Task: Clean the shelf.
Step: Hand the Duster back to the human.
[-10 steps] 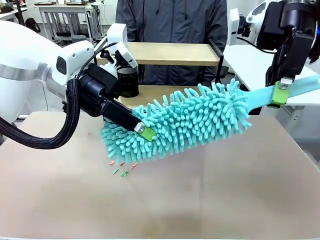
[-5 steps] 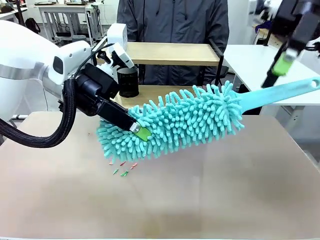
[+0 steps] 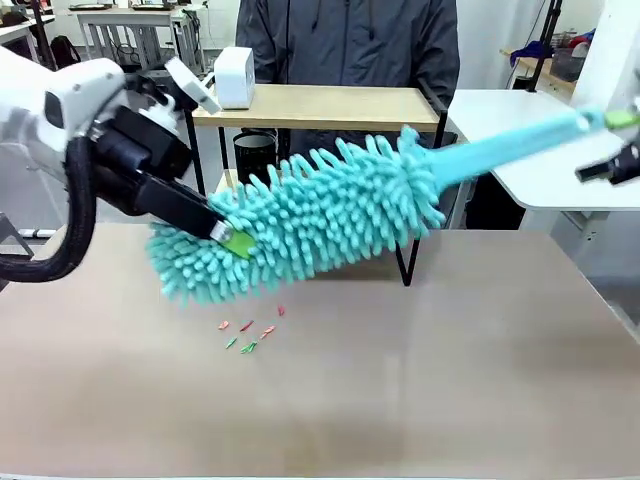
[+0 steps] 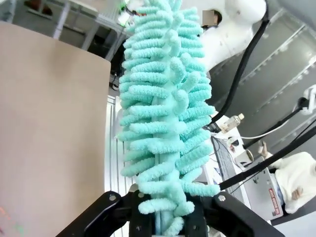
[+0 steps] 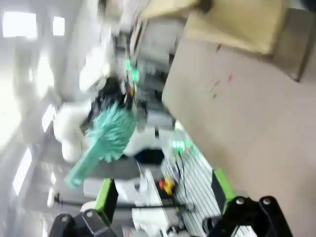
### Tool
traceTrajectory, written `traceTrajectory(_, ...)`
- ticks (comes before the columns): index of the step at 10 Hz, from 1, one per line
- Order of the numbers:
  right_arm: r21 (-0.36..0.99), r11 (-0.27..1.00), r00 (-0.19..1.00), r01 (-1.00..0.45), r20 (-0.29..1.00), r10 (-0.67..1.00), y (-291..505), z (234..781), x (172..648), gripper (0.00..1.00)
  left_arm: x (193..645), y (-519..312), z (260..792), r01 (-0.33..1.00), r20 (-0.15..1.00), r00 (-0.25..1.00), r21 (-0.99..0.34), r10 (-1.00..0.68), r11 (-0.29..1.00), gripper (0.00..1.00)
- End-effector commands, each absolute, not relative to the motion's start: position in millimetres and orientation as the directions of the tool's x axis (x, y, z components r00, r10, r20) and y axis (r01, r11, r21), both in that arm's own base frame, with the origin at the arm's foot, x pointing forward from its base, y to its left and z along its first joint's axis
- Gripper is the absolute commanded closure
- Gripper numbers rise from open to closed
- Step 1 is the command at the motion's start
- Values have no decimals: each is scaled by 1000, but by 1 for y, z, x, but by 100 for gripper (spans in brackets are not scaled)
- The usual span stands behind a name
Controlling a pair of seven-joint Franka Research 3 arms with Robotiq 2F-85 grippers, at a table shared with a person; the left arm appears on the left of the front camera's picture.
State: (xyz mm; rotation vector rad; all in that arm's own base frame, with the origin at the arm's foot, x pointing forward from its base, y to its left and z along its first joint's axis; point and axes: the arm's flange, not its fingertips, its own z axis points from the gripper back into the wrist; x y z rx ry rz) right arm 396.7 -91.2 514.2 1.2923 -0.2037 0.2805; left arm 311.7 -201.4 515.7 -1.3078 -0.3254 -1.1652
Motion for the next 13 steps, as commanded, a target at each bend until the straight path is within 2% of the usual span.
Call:
traceTrajectory(1, 978, 81, 821, -191, 204, -533, -96, 430, 388, 0, 309, -179, 533, 824, 803, 466, -547, -370, -149, 100)
traceTrajectory(2, 992, 79, 841, -101, 128, -525, -97, 400, 386, 0, 309, -157, 555, 849, 832, 478, -520, -281, -95, 100)
traceTrajectory(3, 947, 236, 968, -217, 240, -74, -110, 459, 387, 0, 308, -125, 581, 865, 861, 483, -497, -159, -61, 100)
traceTrajectory(5, 947, 236, 968, -217, 240, -74, -110, 459, 387, 0, 301, -45, 619, 859, 879, 467, -478, 100, 184, 100)
traceTrajectory(7, 947, 236, 968, -217, 240, -74, -110, 459, 387, 0, 299, 24, 616, 748, 822, 485, -566, 297, 347, 100)
traceTrajectory(8, 947, 236, 968, -217, 240, -74, -110, 459, 387, 0, 301, 51, 602, 606, 738, 566, -675, 368, 421, 100)
traceTrajectory(9, 947, 236, 968, -217, 240, -74, -110, 459, 387, 0, 306, 74, 576, 461, 639, 677, -755, 365, 465, 100)
traceTrajectory(11, 947, 236, 968, -217, 240, -74, -110, 459, 387, 0, 316, 103, 533, 203, 419, 827, -844, 375, 496, 100)
traceTrajectory(13, 947, 236, 968, -217, 240, -74, -110, 459, 387, 0, 326, 118, 497, -5, 212, 909, -855, 358, 518, 100)
